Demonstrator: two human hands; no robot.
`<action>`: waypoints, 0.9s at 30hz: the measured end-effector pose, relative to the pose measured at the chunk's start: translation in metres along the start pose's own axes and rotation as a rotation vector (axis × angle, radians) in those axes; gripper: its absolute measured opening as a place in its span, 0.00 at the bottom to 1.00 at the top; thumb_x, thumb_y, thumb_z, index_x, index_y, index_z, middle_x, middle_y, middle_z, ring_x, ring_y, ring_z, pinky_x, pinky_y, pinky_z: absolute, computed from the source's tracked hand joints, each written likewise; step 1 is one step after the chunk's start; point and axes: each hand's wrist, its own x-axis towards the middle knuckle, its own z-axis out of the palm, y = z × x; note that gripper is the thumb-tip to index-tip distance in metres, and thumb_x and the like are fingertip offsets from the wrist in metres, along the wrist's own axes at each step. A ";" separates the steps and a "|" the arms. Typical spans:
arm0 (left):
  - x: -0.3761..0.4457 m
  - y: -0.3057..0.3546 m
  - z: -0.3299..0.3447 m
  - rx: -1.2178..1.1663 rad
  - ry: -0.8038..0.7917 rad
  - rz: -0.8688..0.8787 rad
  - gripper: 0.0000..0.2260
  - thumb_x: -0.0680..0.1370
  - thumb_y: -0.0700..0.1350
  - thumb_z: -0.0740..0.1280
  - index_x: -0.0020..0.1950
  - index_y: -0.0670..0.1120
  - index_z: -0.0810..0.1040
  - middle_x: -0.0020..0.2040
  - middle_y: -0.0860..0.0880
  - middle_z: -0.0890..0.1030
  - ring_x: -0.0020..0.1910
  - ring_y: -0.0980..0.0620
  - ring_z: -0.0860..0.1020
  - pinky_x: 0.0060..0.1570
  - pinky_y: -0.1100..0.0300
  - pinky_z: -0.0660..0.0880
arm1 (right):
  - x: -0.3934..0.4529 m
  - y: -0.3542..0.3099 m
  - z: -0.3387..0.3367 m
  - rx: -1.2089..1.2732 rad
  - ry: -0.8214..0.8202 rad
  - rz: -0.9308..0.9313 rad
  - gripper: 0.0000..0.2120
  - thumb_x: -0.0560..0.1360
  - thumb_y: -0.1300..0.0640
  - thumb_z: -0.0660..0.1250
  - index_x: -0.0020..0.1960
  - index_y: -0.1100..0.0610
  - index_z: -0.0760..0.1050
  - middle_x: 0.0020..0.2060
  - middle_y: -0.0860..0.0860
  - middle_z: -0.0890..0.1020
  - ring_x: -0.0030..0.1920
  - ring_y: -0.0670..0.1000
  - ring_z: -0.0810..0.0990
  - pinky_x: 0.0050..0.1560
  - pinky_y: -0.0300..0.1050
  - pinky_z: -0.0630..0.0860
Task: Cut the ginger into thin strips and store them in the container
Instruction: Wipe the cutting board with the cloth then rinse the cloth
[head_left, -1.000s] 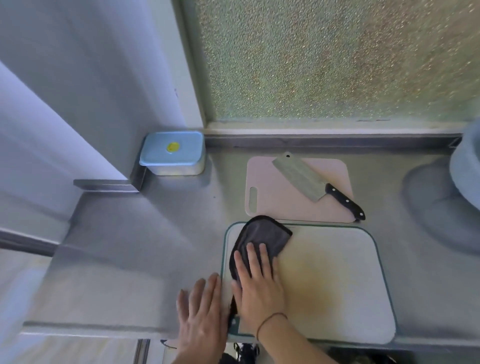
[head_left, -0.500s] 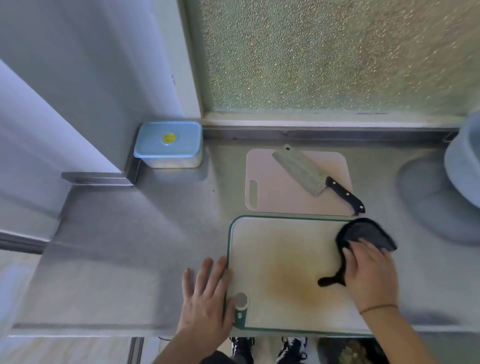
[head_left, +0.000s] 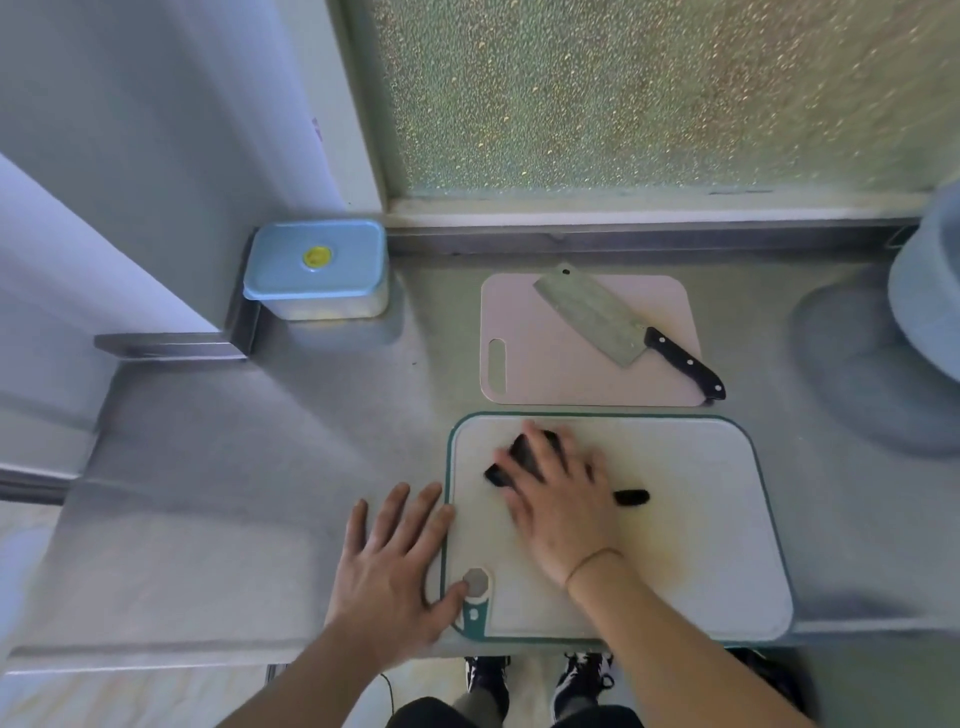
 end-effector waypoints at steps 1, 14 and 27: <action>0.000 -0.001 0.000 0.005 -0.006 0.000 0.35 0.73 0.68 0.63 0.73 0.49 0.73 0.77 0.50 0.69 0.75 0.41 0.66 0.71 0.34 0.60 | -0.004 0.022 -0.002 -0.006 -0.023 0.038 0.22 0.78 0.41 0.50 0.70 0.38 0.67 0.76 0.50 0.62 0.74 0.63 0.61 0.69 0.69 0.58; 0.002 0.002 0.002 0.035 0.056 0.015 0.34 0.71 0.65 0.63 0.73 0.49 0.70 0.76 0.47 0.70 0.73 0.39 0.68 0.70 0.33 0.61 | -0.023 -0.025 -0.018 0.366 0.363 -0.097 0.11 0.77 0.51 0.63 0.57 0.52 0.77 0.62 0.51 0.79 0.54 0.56 0.78 0.51 0.50 0.78; 0.003 0.003 0.000 0.071 -0.029 -0.005 0.35 0.72 0.66 0.59 0.73 0.47 0.74 0.76 0.47 0.70 0.74 0.38 0.66 0.71 0.31 0.60 | -0.123 0.138 0.019 0.152 0.284 0.388 0.17 0.74 0.51 0.58 0.59 0.48 0.78 0.64 0.50 0.75 0.59 0.60 0.68 0.51 0.59 0.73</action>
